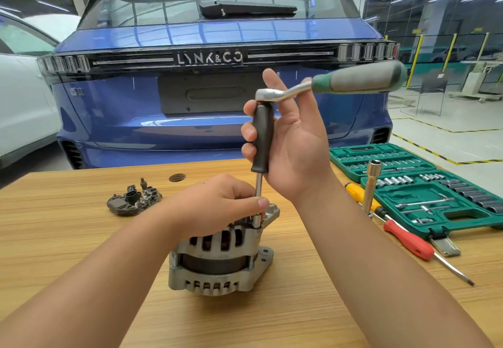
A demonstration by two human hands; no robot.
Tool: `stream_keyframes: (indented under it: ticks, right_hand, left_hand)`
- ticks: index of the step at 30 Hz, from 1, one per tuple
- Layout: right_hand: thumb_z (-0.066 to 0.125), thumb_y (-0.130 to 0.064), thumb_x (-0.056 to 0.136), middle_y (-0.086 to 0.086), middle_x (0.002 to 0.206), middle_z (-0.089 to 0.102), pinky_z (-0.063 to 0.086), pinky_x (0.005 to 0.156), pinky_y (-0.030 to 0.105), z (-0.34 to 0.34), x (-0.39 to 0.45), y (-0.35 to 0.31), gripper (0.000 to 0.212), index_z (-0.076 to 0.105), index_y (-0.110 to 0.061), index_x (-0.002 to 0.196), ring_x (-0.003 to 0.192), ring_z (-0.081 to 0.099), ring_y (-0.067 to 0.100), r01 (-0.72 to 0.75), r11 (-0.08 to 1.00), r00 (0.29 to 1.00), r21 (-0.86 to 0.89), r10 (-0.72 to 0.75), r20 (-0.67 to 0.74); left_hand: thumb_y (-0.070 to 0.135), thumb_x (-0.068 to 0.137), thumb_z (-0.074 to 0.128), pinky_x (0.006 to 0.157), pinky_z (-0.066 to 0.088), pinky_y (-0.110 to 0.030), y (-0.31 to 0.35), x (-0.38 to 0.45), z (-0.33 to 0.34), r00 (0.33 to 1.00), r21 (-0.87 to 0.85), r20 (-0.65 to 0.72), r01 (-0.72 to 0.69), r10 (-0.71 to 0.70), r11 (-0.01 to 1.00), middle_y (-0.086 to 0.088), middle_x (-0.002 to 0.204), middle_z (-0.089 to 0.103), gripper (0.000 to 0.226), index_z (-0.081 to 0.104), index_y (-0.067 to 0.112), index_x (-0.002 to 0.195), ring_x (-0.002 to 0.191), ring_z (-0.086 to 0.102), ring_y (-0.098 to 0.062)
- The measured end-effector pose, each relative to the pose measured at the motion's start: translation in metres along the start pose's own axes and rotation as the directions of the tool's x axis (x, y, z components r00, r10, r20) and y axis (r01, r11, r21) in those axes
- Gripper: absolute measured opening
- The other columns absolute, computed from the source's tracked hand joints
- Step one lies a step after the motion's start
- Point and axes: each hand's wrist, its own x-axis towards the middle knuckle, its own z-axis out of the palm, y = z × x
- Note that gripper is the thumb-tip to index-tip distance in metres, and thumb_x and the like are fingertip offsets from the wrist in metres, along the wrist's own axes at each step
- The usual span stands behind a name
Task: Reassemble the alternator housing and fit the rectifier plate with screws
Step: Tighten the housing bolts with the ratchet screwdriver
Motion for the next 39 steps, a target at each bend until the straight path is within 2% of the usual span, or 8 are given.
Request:
stream_keyframes:
  ticks: [5, 9, 15, 22, 25, 33, 36, 39]
  right_hand:
    - [0.069, -0.034, 0.094, -0.008, 0.061, 0.046, 0.037, 0.043, 0.023, 0.003, -0.001, -0.006, 0.020, 0.066, -0.014, 0.094, 0.046, 0.039, 0.008, 0.005, 0.965, 0.951, -0.262, -0.086, -0.299]
    - [0.063, -0.024, 0.099, -0.008, 0.071, 0.060, 0.042, 0.050, 0.023, 0.006, -0.003, -0.007, 0.005, 0.060, -0.021, 0.103, 0.052, 0.049, 0.007, -0.076, 0.990, 0.984, -0.117, 0.055, -0.171]
    - [0.052, -0.010, 0.100, -0.002, 0.084, 0.063, 0.044, 0.050, 0.024, 0.013, -0.004, 0.008, 0.041, 0.062, -0.044, 0.120, 0.060, 0.052, 0.012, 0.237, 0.892, 0.965, -0.384, -0.262, -0.014]
    - [0.039, -0.040, 0.099, 0.000, 0.083, 0.063, 0.035, 0.053, 0.028, 0.005, -0.004, 0.002, 0.035, 0.059, -0.018, 0.117, 0.062, 0.049, 0.017, 0.068, 0.995, 0.998, -0.074, -0.069, -0.014]
    - [0.044, -0.051, 0.099, -0.002, 0.082, 0.064, 0.038, 0.051, 0.026, 0.005, -0.002, 0.003, 0.040, 0.075, -0.026, 0.099, 0.062, 0.049, 0.015, 0.048, 0.996, 0.998, -0.079, -0.051, -0.046]
    - [0.070, -0.033, 0.093, -0.008, 0.063, 0.049, 0.038, 0.044, 0.023, 0.003, -0.001, -0.009, 0.016, 0.062, -0.020, 0.090, 0.047, 0.042, 0.007, -0.038, 0.974, 0.957, -0.224, -0.029, -0.290]
    - [0.062, -0.028, 0.097, -0.010, 0.071, 0.060, 0.042, 0.051, 0.022, 0.004, -0.002, -0.011, 0.012, 0.058, -0.020, 0.105, 0.053, 0.050, 0.007, -0.137, 0.981, 0.980, -0.138, 0.113, -0.167]
    - [0.059, -0.019, 0.098, -0.006, 0.086, 0.070, 0.046, 0.056, 0.023, 0.007, -0.002, -0.004, 0.022, 0.059, -0.030, 0.117, 0.063, 0.059, 0.009, -0.047, 0.996, 0.993, -0.081, 0.038, -0.109]
  left_hand:
    - [0.071, 0.091, 0.046, 0.058, 0.041, -0.027, 0.003, 0.001, 0.002, 0.999, 0.031, 0.035, -0.031, 0.030, 0.999, 0.017, 0.060, 0.054, 0.030, 0.065, 0.051, 0.079, 0.054, 0.048, 0.001]
    - [0.067, 0.094, 0.049, 0.059, 0.041, -0.031, 0.001, 0.000, 0.002, 0.999, 0.033, 0.008, -0.032, 0.031, 0.999, 0.015, 0.060, 0.051, 0.035, 0.063, 0.037, 0.082, 0.053, 0.045, -0.001]
    - [0.059, 0.096, 0.052, 0.059, 0.039, -0.028, 0.003, -0.001, 0.000, 0.999, 0.024, 0.007, -0.032, 0.031, 0.999, 0.016, 0.060, 0.053, 0.036, 0.063, 0.032, 0.075, 0.053, 0.047, 0.000]
    - [0.057, 0.098, 0.053, 0.060, 0.039, -0.027, 0.002, 0.000, 0.001, 0.999, 0.013, -0.004, -0.049, 0.049, 0.999, 0.017, 0.063, 0.055, 0.026, 0.061, 0.035, 0.085, 0.055, 0.048, 0.001]
    - [0.059, 0.097, 0.052, 0.060, 0.040, -0.027, 0.001, 0.001, 0.001, 0.999, 0.008, 0.005, -0.044, 0.044, 0.999, 0.017, 0.062, 0.054, 0.027, 0.061, 0.037, 0.083, 0.055, 0.048, 0.000]
    - [0.062, 0.097, 0.050, 0.058, 0.040, -0.027, 0.004, 0.000, 0.000, 0.997, 0.016, 0.055, -0.058, 0.057, 0.998, 0.016, 0.061, 0.052, 0.033, 0.063, 0.035, 0.084, 0.054, 0.045, -0.001]
    - [0.060, 0.097, 0.053, 0.061, 0.043, -0.030, 0.002, -0.001, 0.000, 0.998, -0.009, 0.030, -0.060, 0.061, 0.998, 0.012, 0.064, 0.055, 0.030, 0.062, 0.034, 0.084, 0.056, 0.048, -0.002]
    - [0.059, 0.097, 0.055, 0.065, 0.046, -0.031, 0.000, -0.002, 0.000, 0.998, -0.035, 0.013, -0.055, 0.056, 0.998, 0.008, 0.074, 0.061, 0.026, 0.062, 0.035, 0.087, 0.061, 0.053, 0.000]
